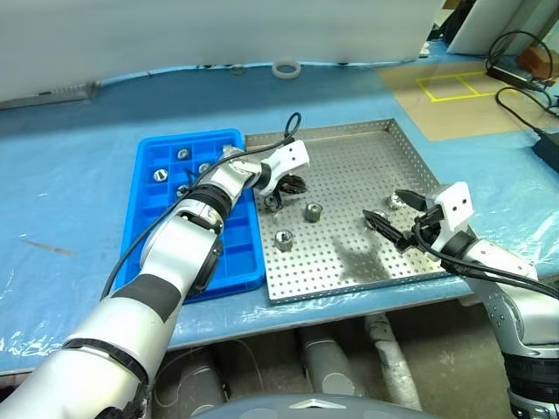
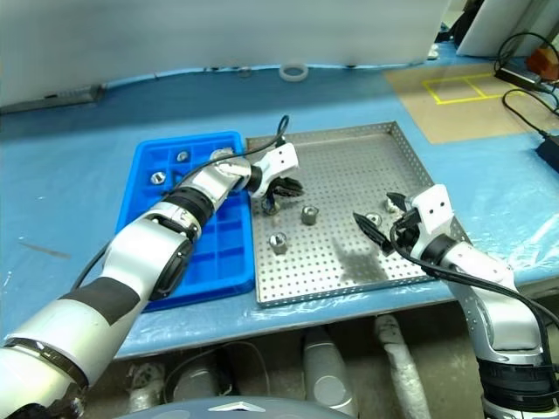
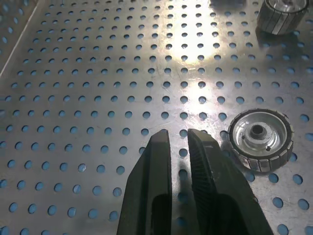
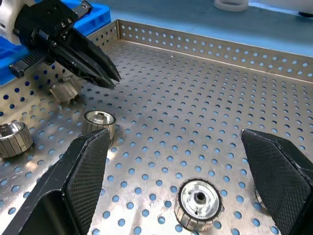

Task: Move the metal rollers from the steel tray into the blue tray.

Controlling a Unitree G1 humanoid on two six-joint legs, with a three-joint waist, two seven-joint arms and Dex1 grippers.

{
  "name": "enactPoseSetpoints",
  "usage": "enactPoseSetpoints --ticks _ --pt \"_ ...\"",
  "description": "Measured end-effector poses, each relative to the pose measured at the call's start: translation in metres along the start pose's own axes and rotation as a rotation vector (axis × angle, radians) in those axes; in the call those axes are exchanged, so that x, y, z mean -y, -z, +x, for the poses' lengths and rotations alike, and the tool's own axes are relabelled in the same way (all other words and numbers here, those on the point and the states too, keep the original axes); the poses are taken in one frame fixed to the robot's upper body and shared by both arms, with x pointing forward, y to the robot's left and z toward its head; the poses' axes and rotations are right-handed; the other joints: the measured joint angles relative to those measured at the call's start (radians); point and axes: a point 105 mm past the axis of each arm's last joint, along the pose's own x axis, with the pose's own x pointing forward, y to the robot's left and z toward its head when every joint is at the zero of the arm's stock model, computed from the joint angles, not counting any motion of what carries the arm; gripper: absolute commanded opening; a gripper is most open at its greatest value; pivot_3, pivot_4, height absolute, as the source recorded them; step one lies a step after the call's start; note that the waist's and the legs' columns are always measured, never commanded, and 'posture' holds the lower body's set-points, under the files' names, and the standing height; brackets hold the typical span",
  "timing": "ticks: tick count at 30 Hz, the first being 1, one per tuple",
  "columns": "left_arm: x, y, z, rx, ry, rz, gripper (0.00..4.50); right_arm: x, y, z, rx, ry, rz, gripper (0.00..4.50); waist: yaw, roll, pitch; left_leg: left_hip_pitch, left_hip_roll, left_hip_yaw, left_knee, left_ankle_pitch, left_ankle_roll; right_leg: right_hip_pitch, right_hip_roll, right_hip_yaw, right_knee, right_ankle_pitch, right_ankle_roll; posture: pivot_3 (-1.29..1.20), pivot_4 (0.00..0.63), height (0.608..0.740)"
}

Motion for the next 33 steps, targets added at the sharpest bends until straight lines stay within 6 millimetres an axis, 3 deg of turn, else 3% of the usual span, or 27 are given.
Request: enactPoseSetpoints --ticks 8,19,33 --pt "-0.015 -0.018 -0.013 0.026 -0.045 0.048 3.8 -0.004 0.001 0.011 -0.004 -0.051 0.01 4.5 0.005 0.0 0.0 -0.002 -0.007 0.0 0.002 -0.001 0.008 0.002 -0.008 -0.001 -0.002 0.0 0.0 -0.6 0.15 0.74" --pt "-0.01 -0.019 -0.013 -0.089 0.035 0.139 3.8 -0.011 0.015 0.012 -0.036 -0.056 0.044 4.5 0.004 0.0 0.0 -0.002 -0.007 0.0 0.002 -0.001 0.008 0.002 -0.008 -0.001 -0.002 0.0 0.0 -0.61 0.15 0.74" --pt "-0.007 0.014 -0.017 -0.362 0.083 0.199 3.8 -0.012 0.021 0.014 -0.045 -0.037 0.063 4.5 0.0 0.0 0.0 -0.002 -0.007 0.0 0.002 -0.001 0.008 0.002 -0.008 -0.001 -0.002 0.0 0.0 -0.64 0.15 0.74"
